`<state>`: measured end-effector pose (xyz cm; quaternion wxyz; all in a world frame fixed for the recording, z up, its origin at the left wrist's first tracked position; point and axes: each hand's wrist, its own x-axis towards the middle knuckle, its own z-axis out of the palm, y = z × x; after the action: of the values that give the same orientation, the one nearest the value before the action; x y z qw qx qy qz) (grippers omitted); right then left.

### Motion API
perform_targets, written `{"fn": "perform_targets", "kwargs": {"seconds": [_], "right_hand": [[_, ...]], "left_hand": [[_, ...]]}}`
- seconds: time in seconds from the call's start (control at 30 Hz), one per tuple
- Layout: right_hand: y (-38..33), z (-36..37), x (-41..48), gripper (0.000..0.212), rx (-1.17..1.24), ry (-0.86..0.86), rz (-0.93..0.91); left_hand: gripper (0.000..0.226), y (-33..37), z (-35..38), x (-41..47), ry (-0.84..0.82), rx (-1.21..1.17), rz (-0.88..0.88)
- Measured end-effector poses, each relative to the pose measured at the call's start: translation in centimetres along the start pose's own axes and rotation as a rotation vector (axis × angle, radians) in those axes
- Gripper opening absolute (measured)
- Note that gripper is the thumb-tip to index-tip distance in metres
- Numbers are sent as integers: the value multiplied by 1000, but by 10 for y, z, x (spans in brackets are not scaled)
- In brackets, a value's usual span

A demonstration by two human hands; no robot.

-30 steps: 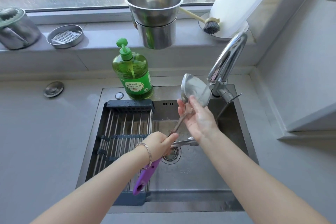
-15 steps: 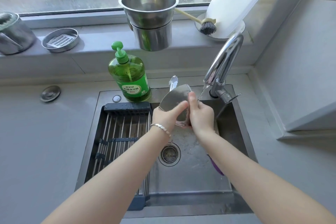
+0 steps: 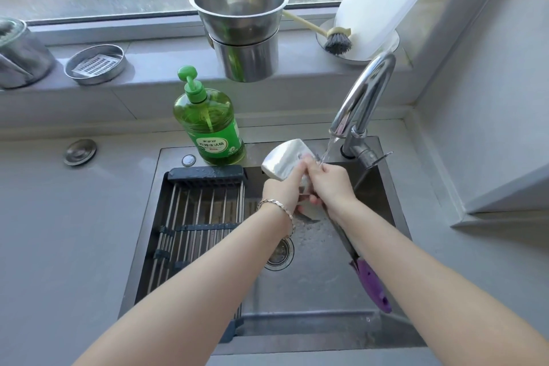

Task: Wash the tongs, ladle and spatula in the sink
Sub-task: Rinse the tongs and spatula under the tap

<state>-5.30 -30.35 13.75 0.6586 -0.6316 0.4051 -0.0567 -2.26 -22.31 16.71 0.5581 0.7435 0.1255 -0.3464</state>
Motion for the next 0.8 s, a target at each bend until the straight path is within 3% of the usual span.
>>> {"fn": "perform_targets", "kwargs": {"seconds": [0.07, 0.2, 0.27, 0.4, 0.57, 0.7, 0.8], "right_hand": [[-8, 3, 1, 41, -17, -111, -27], [-12, -4, -1, 28, 169, -476, -44], [-8, -10, 1, 25, 88, -559, -75], [9, -26, 4, 23, -133, -516, -119], [20, -40, 8, 25, -279, -438, -216], [9, -26, 7, 46, -411, -250, -253], [1, -15, 4, 61, -527, -234, -187]], "left_hand": [[42, 3, -5, -1, 64, -48, 0], [39, 7, -16, -2, 161, -126, 80], [38, 5, -19, -4, 188, -187, 77], [40, 11, -25, -3, 303, -377, 26], [42, 14, -36, 3, 288, -511, 12], [43, 14, -35, 3, 285, -557, 29], [39, 17, -35, -1, 280, -585, 90]]}}
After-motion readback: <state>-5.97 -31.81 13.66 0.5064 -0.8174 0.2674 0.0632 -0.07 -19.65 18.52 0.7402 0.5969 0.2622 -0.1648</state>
